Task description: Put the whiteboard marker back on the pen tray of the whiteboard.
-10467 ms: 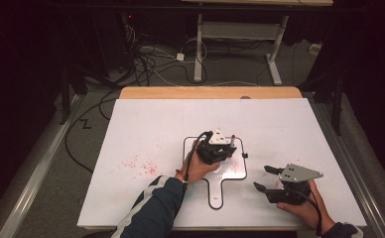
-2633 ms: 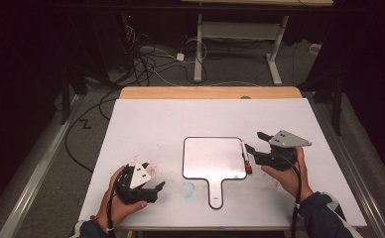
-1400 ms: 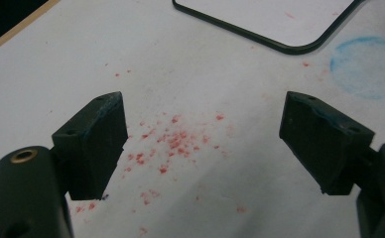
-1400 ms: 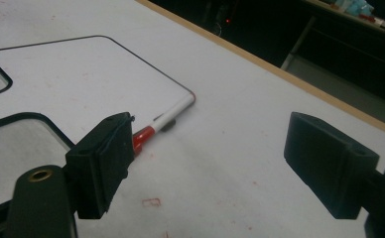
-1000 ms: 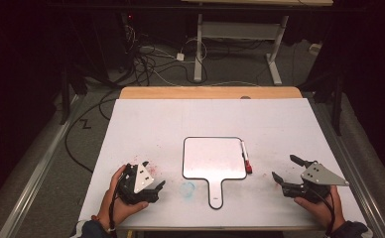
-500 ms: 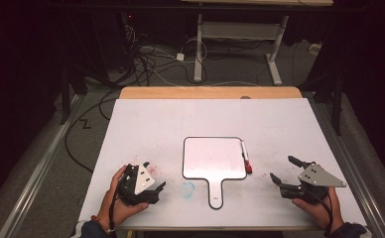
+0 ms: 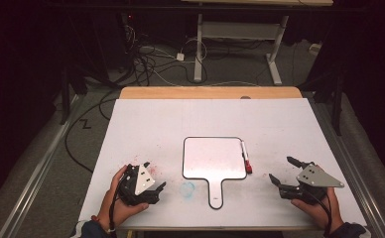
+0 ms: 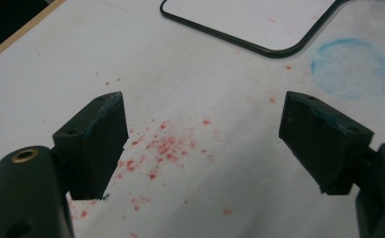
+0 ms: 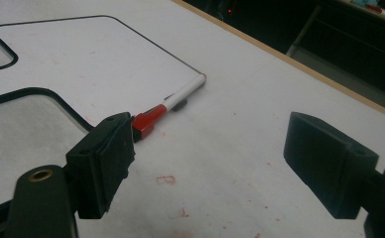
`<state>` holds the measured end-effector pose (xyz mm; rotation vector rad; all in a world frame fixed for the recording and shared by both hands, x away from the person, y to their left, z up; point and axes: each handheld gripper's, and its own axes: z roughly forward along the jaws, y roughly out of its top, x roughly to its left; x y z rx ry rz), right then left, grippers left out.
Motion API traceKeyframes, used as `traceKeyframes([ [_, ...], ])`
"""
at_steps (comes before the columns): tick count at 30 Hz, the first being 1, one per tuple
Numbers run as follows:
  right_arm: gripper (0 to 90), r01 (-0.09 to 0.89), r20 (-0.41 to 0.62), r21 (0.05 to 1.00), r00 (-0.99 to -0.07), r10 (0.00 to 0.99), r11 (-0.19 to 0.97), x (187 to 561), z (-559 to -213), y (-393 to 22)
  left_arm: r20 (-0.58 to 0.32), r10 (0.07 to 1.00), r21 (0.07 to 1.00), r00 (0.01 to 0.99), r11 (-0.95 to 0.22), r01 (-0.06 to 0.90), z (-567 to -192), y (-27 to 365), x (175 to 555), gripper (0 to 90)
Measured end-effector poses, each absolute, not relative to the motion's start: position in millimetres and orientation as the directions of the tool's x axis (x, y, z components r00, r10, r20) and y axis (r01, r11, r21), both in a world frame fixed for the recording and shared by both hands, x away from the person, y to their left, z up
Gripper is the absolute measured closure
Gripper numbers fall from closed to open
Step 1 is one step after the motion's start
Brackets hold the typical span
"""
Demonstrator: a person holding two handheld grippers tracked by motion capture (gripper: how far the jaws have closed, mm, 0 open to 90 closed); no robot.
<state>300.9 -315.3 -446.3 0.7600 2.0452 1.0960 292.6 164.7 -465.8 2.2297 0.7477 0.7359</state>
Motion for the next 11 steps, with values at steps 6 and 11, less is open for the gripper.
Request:
traceKeyframes([
  [6, 20.7, 0.17, -0.298, 0.862, -0.592, 0.749, 0.478, 300.5, -446.7, -314.6, 0.289, 0.673, 0.725, 0.681, -0.618, 0.304, -466.1, 163.7, 293.2, 18.3],
  [11, 20.7, 0.174, -0.293, 0.864, -0.591, 0.752, 0.473, 301.9, -447.4, -316.0, 0.286, 0.671, 0.721, 0.684, -0.621, 0.307, -466.8, 162.8, 295.2, 18.3],
])
